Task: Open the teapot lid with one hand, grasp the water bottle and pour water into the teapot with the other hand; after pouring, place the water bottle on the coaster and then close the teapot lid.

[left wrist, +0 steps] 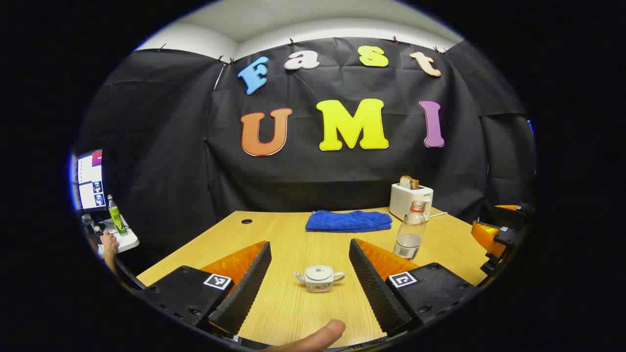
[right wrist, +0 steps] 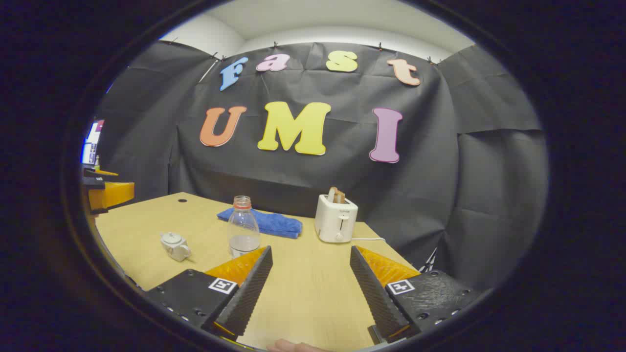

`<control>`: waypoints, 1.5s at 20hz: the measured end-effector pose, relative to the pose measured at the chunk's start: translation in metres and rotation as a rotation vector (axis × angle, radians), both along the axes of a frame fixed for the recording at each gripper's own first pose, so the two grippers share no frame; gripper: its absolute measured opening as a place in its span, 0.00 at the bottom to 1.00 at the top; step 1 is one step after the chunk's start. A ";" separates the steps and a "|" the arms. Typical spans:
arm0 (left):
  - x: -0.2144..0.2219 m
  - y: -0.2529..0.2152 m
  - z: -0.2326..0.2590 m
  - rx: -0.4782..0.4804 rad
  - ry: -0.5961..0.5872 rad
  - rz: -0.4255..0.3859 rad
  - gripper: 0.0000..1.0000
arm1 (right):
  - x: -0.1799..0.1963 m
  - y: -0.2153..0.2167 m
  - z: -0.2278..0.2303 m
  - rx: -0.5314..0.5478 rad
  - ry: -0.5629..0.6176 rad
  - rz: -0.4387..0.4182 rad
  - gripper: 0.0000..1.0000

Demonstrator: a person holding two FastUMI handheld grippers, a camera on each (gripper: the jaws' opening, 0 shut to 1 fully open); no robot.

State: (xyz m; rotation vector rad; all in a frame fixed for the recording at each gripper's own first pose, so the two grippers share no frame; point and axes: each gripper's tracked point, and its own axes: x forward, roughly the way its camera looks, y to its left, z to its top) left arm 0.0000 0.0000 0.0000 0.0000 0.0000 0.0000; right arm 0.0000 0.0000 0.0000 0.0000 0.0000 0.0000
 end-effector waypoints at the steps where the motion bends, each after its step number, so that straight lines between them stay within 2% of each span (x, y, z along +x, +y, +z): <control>1: 0.002 0.001 -0.001 -0.002 0.000 0.006 1.00 | 0.000 -0.001 -0.001 -0.005 0.002 -0.002 0.95; 4: 0.005 0.003 -0.004 -0.002 0.007 0.015 1.00 | -0.002 -0.010 0.002 -0.031 -0.006 -0.033 0.96; 18: 0.020 0.008 -0.023 -0.030 0.055 0.029 1.00 | -0.001 -0.011 0.003 -0.047 -0.013 -0.040 0.95; 19: 0.021 0.007 -0.023 -0.035 0.054 0.028 1.00 | 0.000 -0.012 0.003 -0.049 -0.011 -0.043 0.98; 21: 0.025 0.006 -0.023 -0.051 0.045 0.014 1.00 | 0.001 -0.016 0.001 -0.050 -0.004 -0.059 0.95; 26: 0.046 -0.008 -0.027 -0.085 -0.005 -0.055 1.00 | 0.006 -0.025 -0.006 -0.031 0.024 -0.093 0.95; 28: 0.056 -0.005 -0.034 -0.079 -0.022 -0.037 1.00 | 0.008 -0.033 -0.008 -0.022 0.036 -0.129 0.98; 30: 0.077 0.000 -0.046 -0.078 -0.035 -0.004 1.00 | 0.009 -0.037 -0.010 -0.010 0.046 -0.144 0.95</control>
